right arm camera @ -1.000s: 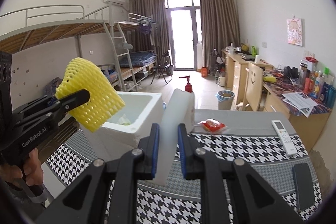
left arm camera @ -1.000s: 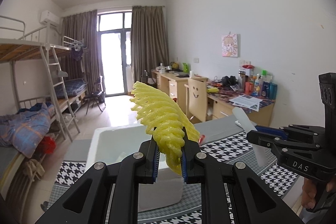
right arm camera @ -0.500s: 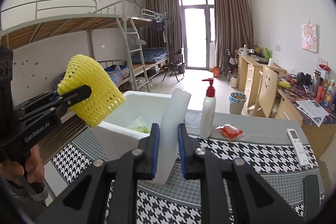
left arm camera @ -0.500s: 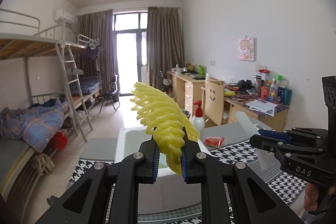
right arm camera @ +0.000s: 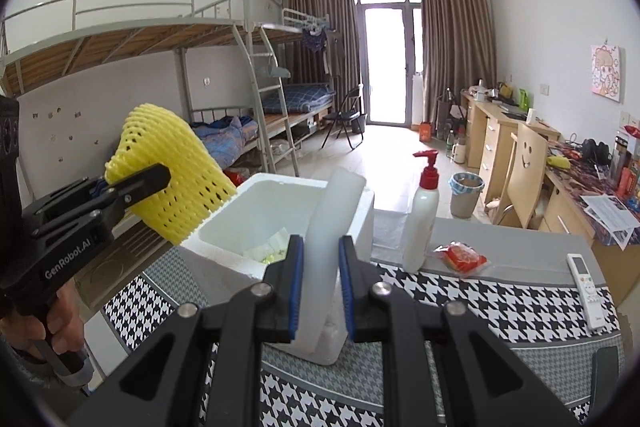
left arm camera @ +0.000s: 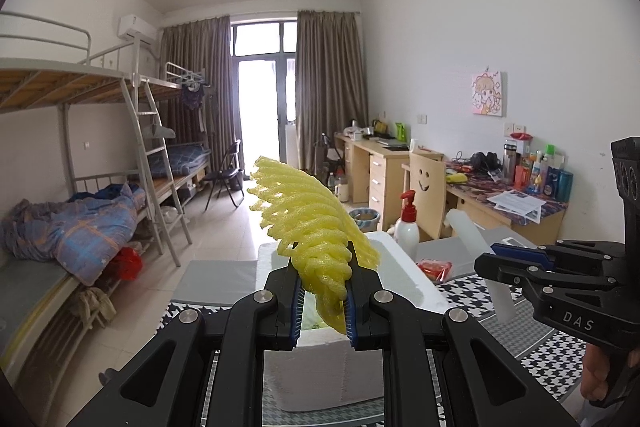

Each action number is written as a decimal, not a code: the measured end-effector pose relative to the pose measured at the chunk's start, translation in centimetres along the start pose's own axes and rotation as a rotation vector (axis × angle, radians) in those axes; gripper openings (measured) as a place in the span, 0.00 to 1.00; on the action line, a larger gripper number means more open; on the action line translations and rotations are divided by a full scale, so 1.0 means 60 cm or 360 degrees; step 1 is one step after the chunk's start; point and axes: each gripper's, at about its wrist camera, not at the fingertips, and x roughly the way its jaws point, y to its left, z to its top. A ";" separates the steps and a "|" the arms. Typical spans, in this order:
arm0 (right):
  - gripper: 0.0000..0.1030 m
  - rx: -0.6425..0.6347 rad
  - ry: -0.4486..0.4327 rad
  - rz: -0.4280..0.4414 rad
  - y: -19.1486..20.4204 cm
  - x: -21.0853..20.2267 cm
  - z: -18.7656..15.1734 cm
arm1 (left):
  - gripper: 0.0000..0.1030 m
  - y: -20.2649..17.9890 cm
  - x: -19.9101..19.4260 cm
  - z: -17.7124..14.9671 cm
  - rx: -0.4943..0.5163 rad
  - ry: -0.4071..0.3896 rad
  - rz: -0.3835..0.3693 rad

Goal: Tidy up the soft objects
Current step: 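Lower the foam stick into the foam box and open the right tool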

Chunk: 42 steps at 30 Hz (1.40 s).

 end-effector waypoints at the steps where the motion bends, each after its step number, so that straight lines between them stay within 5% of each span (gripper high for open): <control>1: 0.20 -0.0008 0.0008 0.0004 0.002 0.004 0.001 | 0.17 0.003 0.004 0.000 -0.0009 0.0006 0.0008; 42: 0.20 -0.0063 0.0183 0.0063 0.038 0.139 0.045 | 0.17 0.086 0.061 -0.003 -0.0052 0.0047 0.0141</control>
